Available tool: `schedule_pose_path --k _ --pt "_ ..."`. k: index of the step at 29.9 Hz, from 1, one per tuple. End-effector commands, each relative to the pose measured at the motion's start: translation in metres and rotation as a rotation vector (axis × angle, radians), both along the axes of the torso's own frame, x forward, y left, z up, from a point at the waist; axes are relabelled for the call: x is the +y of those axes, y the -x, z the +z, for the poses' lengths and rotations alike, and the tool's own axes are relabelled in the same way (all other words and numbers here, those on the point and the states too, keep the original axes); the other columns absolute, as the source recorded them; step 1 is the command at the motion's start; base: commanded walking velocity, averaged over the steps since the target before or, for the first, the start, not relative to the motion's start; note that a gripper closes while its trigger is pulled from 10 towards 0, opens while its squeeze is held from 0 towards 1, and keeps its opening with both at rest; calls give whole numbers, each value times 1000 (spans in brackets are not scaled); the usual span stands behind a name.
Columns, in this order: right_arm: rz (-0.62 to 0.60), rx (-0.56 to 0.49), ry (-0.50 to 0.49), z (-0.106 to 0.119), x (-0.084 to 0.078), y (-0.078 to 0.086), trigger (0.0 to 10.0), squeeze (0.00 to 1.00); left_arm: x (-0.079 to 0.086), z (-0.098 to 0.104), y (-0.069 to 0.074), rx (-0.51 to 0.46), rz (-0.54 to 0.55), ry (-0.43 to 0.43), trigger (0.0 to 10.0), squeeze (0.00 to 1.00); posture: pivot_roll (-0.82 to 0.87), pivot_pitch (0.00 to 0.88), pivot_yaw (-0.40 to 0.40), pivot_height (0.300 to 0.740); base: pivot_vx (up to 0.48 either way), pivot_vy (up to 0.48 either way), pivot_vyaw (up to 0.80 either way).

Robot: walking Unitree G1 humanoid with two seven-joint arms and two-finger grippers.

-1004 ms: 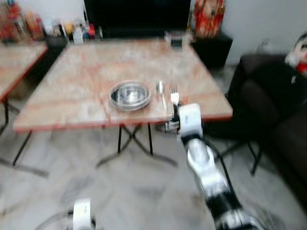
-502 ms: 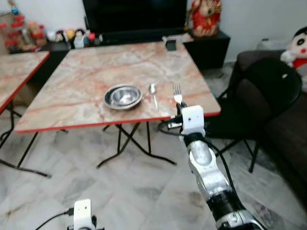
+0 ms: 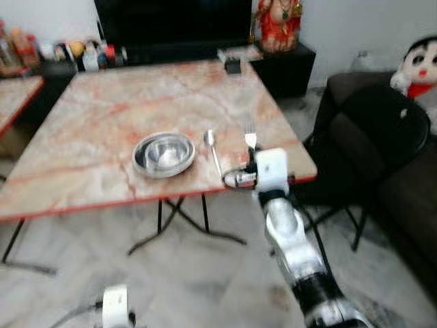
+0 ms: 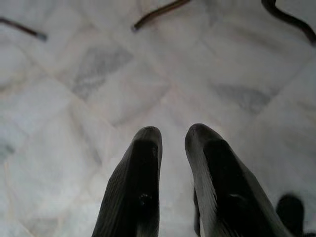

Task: Setting the table

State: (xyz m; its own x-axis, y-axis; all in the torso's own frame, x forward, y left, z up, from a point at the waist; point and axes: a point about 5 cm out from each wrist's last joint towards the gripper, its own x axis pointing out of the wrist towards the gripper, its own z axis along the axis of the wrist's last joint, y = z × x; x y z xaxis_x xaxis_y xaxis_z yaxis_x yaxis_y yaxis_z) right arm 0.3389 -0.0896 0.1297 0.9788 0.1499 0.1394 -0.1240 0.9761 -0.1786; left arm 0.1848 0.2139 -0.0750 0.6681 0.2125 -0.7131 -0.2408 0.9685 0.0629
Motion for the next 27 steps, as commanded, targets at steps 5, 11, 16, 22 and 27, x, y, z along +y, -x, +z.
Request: schedule_pose_path --k 5,11,16,22,27 --pt "13 1 30 -2 0 1 10000 0 -2 -1 1 8 -1 6 10000 0 -42 0 41 709 436 0 319" --pt "6 2 8 -1 0 0 10000 0 -2 -1 0 6 -2 6 10000 0 -42 0 41 709 436 0 133" --pt "2 5 11 -2 -1 0 10000 0 -3 -1 0 8 -4 7 10000 0 -43 0 43 709 435 0 0" --pt "-15 24 15 -4 -2 0 10000 0 -2 -1 0 6 -4 5 10000 0 -43 0 42 709 436 0 0" --pt "-18 51 24 -10 -3 3 10000 0 -1 0 0 6 1 -1 10000 0 -44 0 42 709 331 0 0"
